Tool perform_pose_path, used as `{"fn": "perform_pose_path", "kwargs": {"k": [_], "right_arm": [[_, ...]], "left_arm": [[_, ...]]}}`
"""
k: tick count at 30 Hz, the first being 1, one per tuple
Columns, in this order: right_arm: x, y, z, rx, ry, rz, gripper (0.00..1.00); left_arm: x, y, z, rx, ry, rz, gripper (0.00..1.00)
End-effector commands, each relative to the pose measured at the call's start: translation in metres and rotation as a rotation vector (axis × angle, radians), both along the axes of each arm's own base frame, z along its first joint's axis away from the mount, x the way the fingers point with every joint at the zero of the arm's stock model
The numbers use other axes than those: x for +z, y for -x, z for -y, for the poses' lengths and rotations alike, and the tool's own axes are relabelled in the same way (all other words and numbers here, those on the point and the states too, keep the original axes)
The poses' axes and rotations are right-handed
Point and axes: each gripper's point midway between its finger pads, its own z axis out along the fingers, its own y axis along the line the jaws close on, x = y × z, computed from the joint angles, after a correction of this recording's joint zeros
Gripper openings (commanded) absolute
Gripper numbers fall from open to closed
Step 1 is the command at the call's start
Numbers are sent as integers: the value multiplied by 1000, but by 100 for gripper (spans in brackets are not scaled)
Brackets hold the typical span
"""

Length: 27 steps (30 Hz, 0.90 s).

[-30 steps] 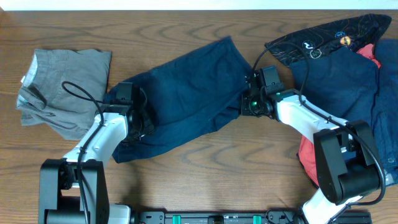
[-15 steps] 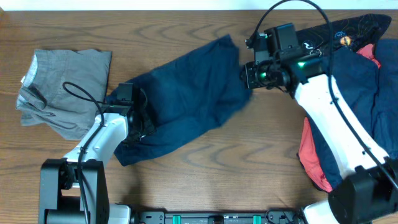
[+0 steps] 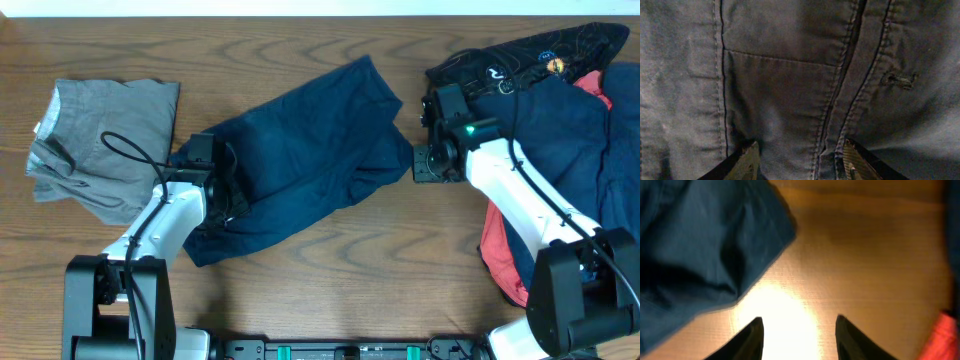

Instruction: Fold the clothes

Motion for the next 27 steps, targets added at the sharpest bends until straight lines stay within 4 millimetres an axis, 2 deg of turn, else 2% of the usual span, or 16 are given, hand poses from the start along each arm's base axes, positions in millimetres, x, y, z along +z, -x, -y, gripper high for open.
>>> {"fn": "perform_pose_path", "kwargs": {"k": [1, 4, 8, 18, 19, 20, 21, 22, 26, 27], "right_arm": [[-15, -2, -12, -22, -95, 20, 46], [-18, -17, -23, -4, -154, 104, 47], [-24, -25, -25, -9, -172, 148, 47], [-70, -32, -27, -64, -179, 99, 52], [-74, -34, -27, -69, -182, 101, 50], [-75, -35, -27, -71, -183, 104, 43], [-76, -35, -25, -81, -172, 105, 25], [-76, -36, -19, -103, -156, 109, 2], [-70, -46, 10, -190, -96, 140, 1], [-66, -48, 22, -226, -73, 149, 1]], "left_arm": [[-8, 8, -5, -16, -28, -34, 55], [-8, 8, -5, -16, -28, -34, 54], [-8, 8, -5, -16, -28, -34, 54], [-8, 8, -5, -16, -28, -35, 55], [-8, 8, -5, -16, -28, -35, 54], [-8, 8, -5, -16, -28, -35, 54], [-8, 8, -5, -16, -28, -35, 55], [-8, 8, -5, -16, -28, -35, 54], [-8, 10, -5, -17, -28, -40, 55], [-8, 10, -5, -17, -28, -42, 54]]}}
